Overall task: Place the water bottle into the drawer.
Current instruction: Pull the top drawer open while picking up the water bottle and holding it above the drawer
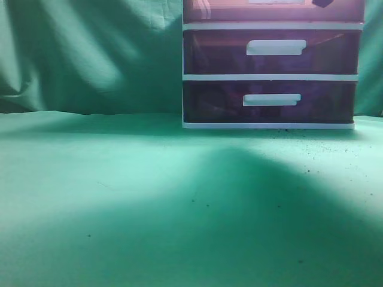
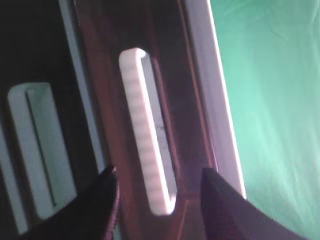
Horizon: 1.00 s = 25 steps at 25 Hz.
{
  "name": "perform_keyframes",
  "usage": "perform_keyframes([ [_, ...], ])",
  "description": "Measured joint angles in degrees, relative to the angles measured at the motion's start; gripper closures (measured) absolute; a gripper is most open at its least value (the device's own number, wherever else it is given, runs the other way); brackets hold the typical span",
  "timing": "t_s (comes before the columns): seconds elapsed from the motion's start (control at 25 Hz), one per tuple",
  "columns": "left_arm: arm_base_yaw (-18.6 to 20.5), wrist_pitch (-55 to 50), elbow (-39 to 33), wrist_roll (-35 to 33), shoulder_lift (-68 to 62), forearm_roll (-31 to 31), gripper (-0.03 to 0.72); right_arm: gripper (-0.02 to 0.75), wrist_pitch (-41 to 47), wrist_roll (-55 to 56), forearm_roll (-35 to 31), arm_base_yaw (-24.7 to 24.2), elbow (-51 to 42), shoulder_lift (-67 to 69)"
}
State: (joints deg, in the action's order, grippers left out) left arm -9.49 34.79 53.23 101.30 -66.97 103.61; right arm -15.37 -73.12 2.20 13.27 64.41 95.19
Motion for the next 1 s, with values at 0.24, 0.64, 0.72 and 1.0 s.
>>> perform_keyframes([
  [0.24, 0.0, 0.0, 0.0, 0.0, 0.0, 0.0, 0.406, 0.400, -0.4, 0.0, 2.1, 0.2, 6.5, 7.2],
  [0.64, 0.0, 0.0, 0.0, 0.0, -1.4, 0.0, 0.406, 0.636, -2.6, -2.5, 6.4, 0.3, 6.2, 7.5],
  [0.72, 0.0, 0.0, 0.0, 0.0, -1.5, 0.0, 0.406, 0.636, -2.6, -2.6, 6.5, 0.3, 5.0, 6.6],
  [1.0, 0.0, -0.3, 0.0, 0.0, -1.5, 0.0, 0.406, 0.636, -4.1, -2.8, 8.2, 0.6, -9.7, -4.9],
])
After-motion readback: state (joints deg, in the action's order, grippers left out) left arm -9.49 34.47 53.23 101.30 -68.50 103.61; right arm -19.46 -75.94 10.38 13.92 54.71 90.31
